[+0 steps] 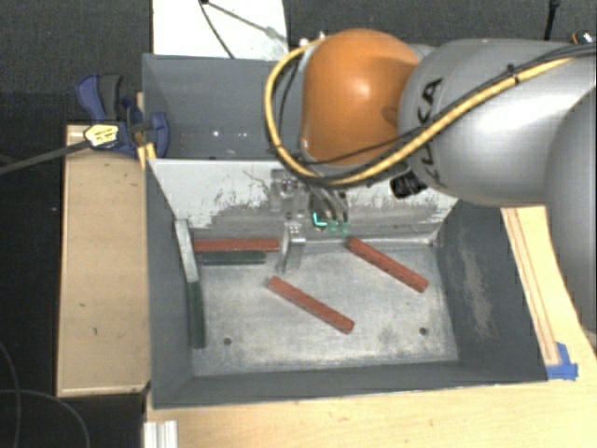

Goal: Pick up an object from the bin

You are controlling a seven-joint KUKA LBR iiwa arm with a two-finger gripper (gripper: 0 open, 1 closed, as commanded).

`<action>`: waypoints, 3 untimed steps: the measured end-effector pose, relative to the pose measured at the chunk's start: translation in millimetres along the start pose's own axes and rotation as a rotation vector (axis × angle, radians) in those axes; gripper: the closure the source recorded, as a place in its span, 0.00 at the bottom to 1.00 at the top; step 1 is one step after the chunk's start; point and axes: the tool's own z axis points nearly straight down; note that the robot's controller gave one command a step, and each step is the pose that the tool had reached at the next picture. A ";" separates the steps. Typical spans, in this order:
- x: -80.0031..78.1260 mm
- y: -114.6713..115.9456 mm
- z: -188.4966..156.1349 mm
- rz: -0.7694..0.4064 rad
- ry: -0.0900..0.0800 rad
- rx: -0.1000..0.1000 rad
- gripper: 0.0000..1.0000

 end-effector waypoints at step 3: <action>15.3 -71.4 149.4 -0.105 -0.011 -0.001 1.00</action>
Offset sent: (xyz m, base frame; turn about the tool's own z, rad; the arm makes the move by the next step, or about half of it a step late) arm -0.0394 -0.0340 -0.1243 -0.0605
